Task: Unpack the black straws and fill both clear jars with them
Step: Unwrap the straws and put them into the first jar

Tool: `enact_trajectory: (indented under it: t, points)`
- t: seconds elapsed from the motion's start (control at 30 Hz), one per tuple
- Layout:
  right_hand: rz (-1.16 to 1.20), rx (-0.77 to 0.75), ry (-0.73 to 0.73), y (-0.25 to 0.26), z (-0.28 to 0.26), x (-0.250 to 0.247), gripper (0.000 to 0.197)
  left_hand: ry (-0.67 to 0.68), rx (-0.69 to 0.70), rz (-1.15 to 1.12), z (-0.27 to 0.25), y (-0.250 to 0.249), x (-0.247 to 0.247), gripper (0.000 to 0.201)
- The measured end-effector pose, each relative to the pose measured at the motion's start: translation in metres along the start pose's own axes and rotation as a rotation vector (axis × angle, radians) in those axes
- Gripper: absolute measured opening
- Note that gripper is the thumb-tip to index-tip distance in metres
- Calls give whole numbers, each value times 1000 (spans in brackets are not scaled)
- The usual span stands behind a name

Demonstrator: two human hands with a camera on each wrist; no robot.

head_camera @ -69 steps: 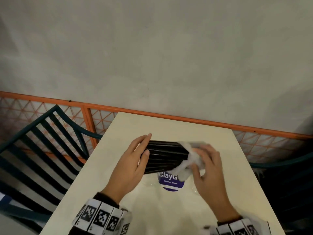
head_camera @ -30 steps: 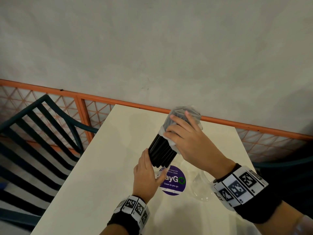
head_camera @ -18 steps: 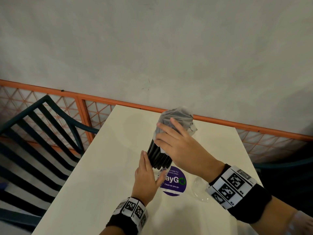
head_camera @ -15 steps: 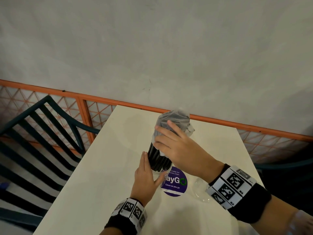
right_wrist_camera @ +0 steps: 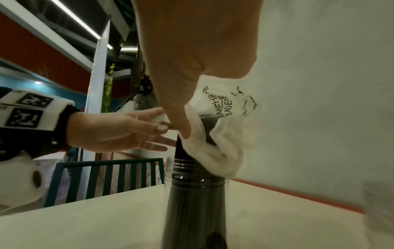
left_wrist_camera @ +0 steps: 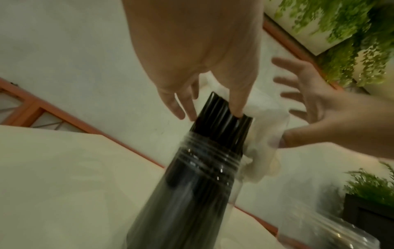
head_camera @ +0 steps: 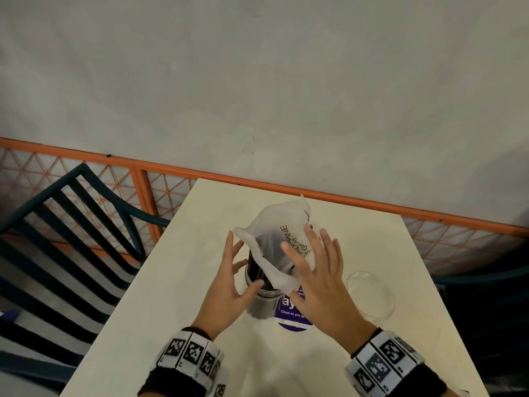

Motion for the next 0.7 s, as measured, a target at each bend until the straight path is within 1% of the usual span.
enact_trajectory:
  t: [0.07,0.1,0.2,0.27,0.33,0.4,0.5,0.57,0.63,0.7]
  points:
    - [138,133,-65,2,-13,-3,85,-29,10,9,1,-8,-8,85]
    - [203,171,-58,5,-18,-3,78,-41,11,22,3,-11,-11,79]
    - [339,219,76,18,-29,11,67,-41,23,94,7,-21,-15,61]
    - [299,230,110,22,-28,18,54,-34,37,153,8,-23,-13,55]
    - [201,226,71,21,-22,17,37,-54,58,192,7,-25,-13,55]
    - [115,224,6,16,-14,8,28,-106,83,245,4,-31,-15,52]
    - [31,197,-146,1,1,-17,11,-220,134,360,2,-47,-24,47]
    - [8,187,-292,-9,11,-39,17,-277,202,436,3,-65,-33,43]
    - [42,170,-441,-18,21,-64,17,-280,277,491,6,-88,-40,37]
    - [119,151,-543,-23,30,-90,18,-276,344,538,4,-115,-45,31]
Point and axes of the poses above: each hand's wrist, its own z-axis towards the middle knuckle, its own x-axis out of the palm, y = z × x, the point moved 5 cm from there along z, towards the middle knuckle, and after that the axes turned 12 degrees about -x, right-handed, at the moved point
